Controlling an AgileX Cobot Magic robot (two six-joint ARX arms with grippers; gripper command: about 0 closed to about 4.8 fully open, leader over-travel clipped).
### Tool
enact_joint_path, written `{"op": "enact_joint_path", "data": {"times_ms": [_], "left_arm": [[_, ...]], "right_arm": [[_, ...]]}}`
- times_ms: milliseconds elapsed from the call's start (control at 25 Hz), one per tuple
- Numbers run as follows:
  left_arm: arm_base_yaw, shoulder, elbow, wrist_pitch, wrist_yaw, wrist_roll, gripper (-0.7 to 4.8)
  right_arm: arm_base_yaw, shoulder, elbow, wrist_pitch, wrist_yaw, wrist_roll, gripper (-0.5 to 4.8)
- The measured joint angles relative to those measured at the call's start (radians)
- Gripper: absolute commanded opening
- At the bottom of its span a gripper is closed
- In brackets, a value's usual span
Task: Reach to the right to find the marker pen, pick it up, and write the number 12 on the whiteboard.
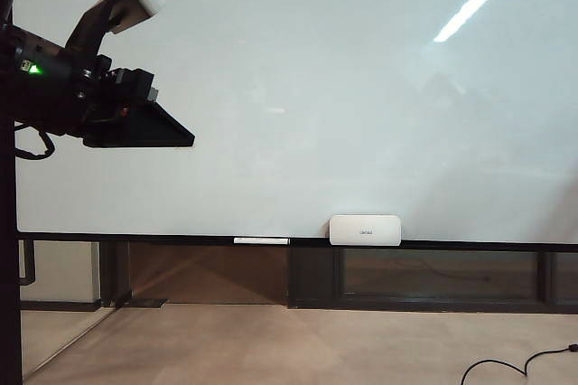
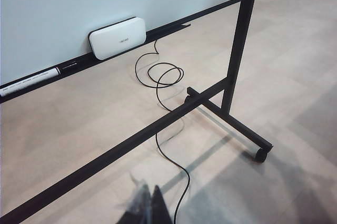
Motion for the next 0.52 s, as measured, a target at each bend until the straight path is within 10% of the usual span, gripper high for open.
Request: {"op": "enact_joint_path", "data": {"times_ms": [519], "left_arm": [[0.0, 0.0, 0.0, -0.002, 0.0, 0.0, -0.05]], "right_arm": [[-0.002, 0.021, 0.058, -0.012, 0.004, 0.0, 3.55]]}}
